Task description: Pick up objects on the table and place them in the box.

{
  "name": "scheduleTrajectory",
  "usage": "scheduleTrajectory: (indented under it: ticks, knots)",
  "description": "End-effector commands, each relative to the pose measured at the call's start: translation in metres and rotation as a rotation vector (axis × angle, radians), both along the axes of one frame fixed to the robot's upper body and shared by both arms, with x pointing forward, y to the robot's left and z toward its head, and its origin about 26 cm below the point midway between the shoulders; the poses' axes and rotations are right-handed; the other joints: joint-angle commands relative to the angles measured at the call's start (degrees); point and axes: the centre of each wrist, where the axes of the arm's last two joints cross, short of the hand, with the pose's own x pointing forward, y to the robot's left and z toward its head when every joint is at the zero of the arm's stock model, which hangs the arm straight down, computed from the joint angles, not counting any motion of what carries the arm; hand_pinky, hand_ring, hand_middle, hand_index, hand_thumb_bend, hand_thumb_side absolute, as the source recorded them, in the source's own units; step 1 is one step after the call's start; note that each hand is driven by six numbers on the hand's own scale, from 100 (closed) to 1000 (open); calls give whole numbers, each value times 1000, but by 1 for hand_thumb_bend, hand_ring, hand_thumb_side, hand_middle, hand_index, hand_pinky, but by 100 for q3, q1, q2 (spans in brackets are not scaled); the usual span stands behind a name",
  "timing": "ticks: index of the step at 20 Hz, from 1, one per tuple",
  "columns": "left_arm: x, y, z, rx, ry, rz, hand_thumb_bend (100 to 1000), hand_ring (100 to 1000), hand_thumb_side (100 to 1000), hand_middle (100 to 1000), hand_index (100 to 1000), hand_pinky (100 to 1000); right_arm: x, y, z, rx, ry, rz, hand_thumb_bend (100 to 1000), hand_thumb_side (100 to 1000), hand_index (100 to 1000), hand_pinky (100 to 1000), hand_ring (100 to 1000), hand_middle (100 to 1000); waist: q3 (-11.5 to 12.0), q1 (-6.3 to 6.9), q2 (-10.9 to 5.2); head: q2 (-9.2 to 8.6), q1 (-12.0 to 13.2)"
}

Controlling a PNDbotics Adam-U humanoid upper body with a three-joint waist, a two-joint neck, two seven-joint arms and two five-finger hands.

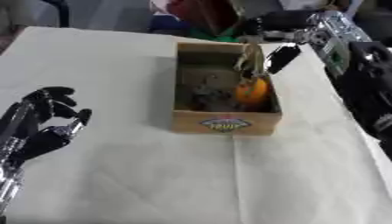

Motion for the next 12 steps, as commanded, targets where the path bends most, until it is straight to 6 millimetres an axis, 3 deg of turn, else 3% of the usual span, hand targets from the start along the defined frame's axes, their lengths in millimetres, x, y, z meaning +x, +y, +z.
scheduleTrajectory:
  ticks: [1,12]
  knots:
    - [1,2,9,20,-27,-8,419,563,215,557,753,662,4,5,1,-242,122,192,442,599,970,834,926,930,27,36,-84,-32,-7]
    - [3,-5,12,13,-35,-33,414,563,218,557,753,664,12,44,-52,-123,177,257,443,570,944,797,888,885,196,45,4,-102,-112]
